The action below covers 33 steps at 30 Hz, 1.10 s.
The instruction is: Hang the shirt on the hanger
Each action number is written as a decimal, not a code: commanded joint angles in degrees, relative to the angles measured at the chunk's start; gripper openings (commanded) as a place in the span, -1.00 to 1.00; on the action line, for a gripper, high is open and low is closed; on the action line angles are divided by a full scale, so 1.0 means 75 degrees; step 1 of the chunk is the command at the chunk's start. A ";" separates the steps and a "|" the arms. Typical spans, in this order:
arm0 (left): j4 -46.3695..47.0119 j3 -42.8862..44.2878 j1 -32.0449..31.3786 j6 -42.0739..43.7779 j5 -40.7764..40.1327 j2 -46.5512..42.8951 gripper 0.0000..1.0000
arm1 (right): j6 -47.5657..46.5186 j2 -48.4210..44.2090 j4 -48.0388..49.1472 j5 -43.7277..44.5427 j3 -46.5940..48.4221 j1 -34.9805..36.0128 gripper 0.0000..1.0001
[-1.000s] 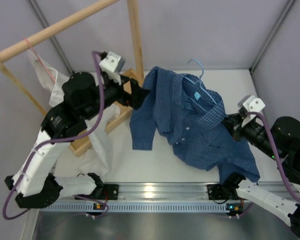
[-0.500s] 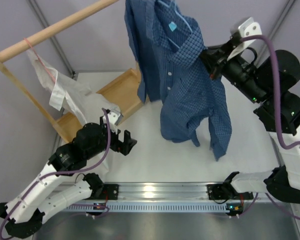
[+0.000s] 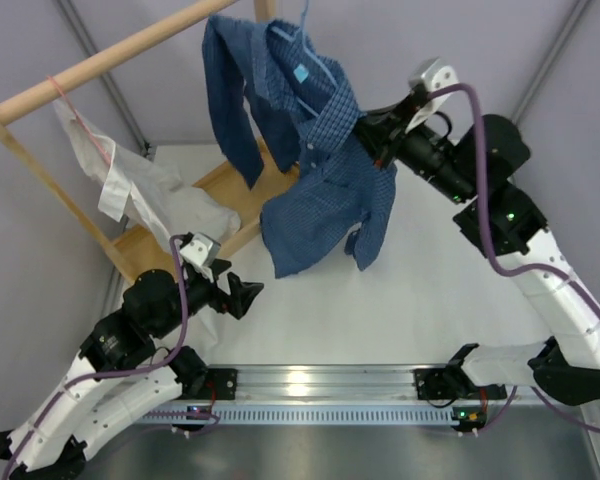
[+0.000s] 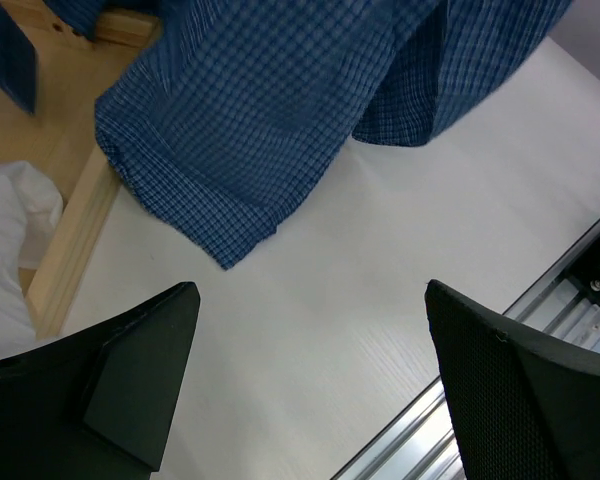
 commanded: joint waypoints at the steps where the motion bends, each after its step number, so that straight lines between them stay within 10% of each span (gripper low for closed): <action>1: 0.0474 -0.0112 0.0183 0.0066 -0.0261 -0.0217 0.96 | 0.0719 -0.0477 0.1909 -0.0476 -0.1266 -0.0004 -1.00; 9: 0.0579 -0.0170 0.1458 0.0055 0.0112 -0.0125 0.96 | 0.1481 -0.0176 0.2684 -0.0721 -0.2058 -0.0004 -1.00; 16: 0.0884 -0.0217 0.2854 0.0125 0.1799 0.0286 0.96 | 0.1142 0.1313 0.1784 -0.0652 -0.0035 -0.0004 -1.00; 33: 0.0954 -0.0288 0.2891 0.0160 0.2164 0.0192 0.96 | 0.1154 0.5063 -0.0011 -0.1307 0.4900 -0.0367 -1.00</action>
